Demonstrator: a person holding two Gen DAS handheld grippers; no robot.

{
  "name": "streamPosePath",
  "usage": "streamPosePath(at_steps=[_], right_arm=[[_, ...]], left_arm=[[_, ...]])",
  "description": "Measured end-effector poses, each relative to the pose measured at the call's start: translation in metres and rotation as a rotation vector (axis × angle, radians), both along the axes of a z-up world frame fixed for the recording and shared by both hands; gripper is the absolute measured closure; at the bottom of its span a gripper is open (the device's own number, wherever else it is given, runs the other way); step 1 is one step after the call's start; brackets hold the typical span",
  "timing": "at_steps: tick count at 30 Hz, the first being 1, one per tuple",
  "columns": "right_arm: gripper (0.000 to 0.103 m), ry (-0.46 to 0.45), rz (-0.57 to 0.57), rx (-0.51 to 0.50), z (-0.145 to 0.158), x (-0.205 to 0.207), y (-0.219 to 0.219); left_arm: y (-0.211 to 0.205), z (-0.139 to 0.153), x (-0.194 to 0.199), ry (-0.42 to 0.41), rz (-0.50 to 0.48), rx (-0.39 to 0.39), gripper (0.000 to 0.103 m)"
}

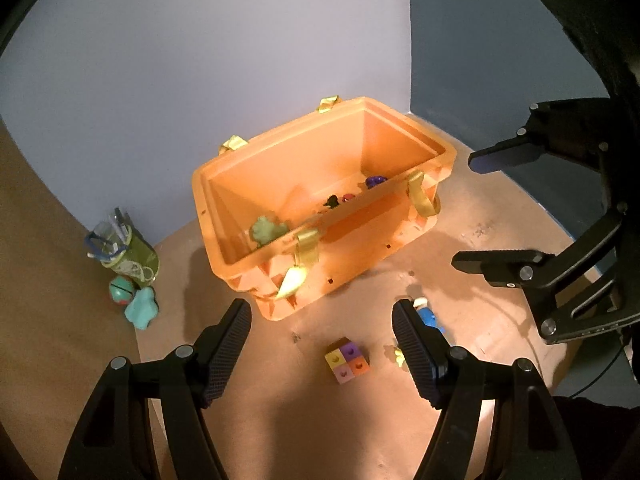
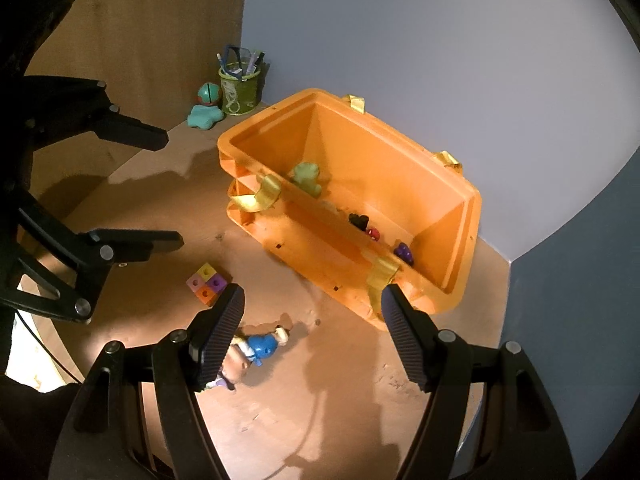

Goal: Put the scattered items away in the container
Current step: 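Withdraw both open tools from the crate toward the block cube and figure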

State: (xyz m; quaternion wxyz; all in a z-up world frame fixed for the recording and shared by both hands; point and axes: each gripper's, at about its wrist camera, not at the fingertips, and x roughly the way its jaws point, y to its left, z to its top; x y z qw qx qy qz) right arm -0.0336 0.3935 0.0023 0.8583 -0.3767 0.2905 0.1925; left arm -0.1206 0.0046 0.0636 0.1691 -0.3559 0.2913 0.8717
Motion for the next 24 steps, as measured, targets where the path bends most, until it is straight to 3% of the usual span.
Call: streamPosePath(at_steps=[10, 24], right_arm=[[0.035, 0.033, -0.042, 0.003, -0.02, -0.016, -0.009], [0.035, 0.09, -0.095, 0.051, -0.056, -0.032, -0.025]], left_arm=[[-0.007, -0.018, 0.007, -0.03, 0.051, 0.006, 0.033], [-0.012, -0.049, 0.03, -0.006, 0.08, -0.015, 0.033]])
